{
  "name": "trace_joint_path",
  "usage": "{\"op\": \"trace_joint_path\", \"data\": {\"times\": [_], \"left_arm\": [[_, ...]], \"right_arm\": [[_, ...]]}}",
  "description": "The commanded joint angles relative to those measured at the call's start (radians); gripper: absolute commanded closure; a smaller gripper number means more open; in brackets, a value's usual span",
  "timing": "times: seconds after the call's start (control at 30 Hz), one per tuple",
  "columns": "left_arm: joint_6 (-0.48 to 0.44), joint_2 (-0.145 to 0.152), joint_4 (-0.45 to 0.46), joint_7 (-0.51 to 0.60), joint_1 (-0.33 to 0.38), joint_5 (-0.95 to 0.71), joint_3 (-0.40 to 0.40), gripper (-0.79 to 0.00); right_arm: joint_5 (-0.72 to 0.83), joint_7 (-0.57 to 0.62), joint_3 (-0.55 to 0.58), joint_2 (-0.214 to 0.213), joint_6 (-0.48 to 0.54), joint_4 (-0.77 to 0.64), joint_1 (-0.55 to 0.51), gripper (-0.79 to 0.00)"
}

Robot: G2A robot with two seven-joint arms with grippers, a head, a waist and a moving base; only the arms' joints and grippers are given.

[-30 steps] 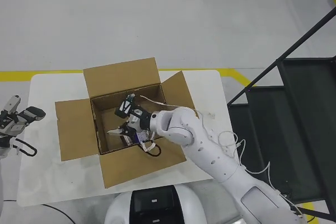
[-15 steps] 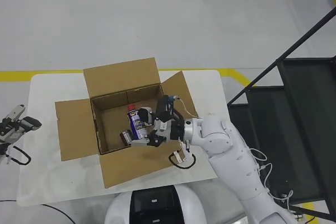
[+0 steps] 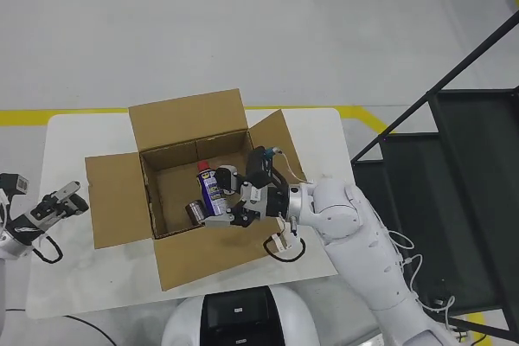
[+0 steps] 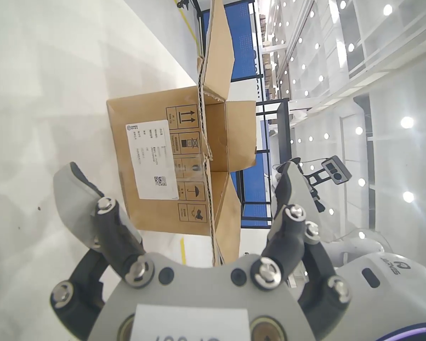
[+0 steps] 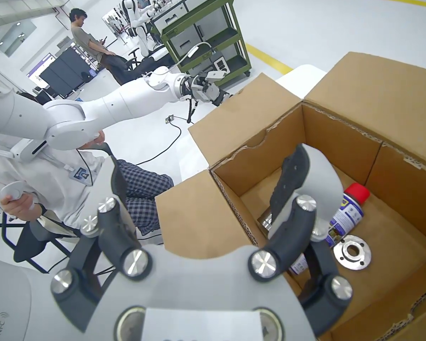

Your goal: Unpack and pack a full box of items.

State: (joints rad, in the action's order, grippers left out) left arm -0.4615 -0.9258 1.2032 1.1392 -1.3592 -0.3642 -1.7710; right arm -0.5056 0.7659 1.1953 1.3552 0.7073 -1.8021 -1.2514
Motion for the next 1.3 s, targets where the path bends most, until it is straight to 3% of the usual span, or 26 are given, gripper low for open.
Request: {"op": "trace_joint_path", "data": {"times": [0.0, 0.2, 0.33, 0.57, 0.9, 1.1, 1.2, 1.27], "left_arm": [[0.000, 0.000, 0.000, 0.000, 0.000, 0.000, 0.000, -0.785], [0.015, -0.006, 0.054, -0.026, -0.012, 0.004, 0.045, -0.785], [0.040, -0.012, 0.071, 0.081, -0.002, -0.099, 0.097, -0.785], [0.050, -0.014, 0.125, 0.181, 0.004, -0.200, 0.128, -0.785], [0.075, -0.017, 0.263, 0.183, 0.006, -0.213, 0.175, -0.785], [0.123, -0.024, 0.276, 0.158, 0.047, -0.172, 0.257, -0.785], [0.131, -0.030, 0.264, 0.137, 0.073, -0.159, 0.296, -0.785], [0.130, -0.033, 0.259, 0.123, 0.086, -0.142, 0.318, -0.785]], "right_arm": [[0.010, -0.020, -0.001, 0.000, -0.009, 0.001, -0.005, -0.785], [0.190, -0.059, 0.051, -0.015, 0.017, 0.052, -0.019, -0.785], [0.263, -0.065, 0.140, -0.032, -0.008, 0.062, -0.048, -0.785], [0.280, -0.102, 0.300, -0.059, -0.070, 0.027, -0.134, -0.785], [0.294, -0.199, 0.434, -0.080, -0.124, 0.105, -0.214, -0.785], [0.282, -0.215, 0.418, -0.084, -0.167, 0.191, -0.212, -0.785], [0.326, -0.172, 0.379, -0.084, -0.150, 0.235, -0.188, -0.785], [0.402, -0.135, 0.340, -0.083, -0.085, 0.248, -0.175, -0.785]]}}
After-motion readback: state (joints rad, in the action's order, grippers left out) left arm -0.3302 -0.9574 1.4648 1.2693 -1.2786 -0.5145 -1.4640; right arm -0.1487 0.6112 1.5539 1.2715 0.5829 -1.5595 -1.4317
